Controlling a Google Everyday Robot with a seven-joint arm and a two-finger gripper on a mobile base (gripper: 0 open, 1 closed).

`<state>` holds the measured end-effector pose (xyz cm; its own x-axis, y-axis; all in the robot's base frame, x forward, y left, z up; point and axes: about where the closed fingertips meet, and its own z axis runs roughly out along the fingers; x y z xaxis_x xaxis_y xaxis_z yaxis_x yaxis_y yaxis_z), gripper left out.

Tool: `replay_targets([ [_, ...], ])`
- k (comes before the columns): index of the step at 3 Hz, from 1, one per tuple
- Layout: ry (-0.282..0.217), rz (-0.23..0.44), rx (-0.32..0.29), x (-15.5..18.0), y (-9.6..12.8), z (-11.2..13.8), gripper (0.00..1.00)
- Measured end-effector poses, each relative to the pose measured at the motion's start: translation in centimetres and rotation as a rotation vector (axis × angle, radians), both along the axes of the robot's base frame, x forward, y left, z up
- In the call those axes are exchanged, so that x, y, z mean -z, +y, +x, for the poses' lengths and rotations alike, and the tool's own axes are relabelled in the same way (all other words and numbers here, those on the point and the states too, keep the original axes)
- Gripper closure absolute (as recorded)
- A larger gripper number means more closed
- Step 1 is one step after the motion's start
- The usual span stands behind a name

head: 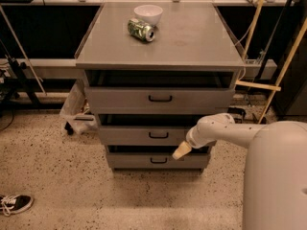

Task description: Open middle drawer

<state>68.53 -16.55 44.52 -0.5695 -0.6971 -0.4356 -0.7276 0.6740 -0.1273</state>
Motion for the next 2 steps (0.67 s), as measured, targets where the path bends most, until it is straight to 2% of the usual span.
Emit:
replay_targets([
  [1,-0.037,-0.04,-0.001,0.3,0.0,0.5,0.0],
  [2,-0.129,-0.122,-0.045,-1.8,0.9,1.4,0.0],
])
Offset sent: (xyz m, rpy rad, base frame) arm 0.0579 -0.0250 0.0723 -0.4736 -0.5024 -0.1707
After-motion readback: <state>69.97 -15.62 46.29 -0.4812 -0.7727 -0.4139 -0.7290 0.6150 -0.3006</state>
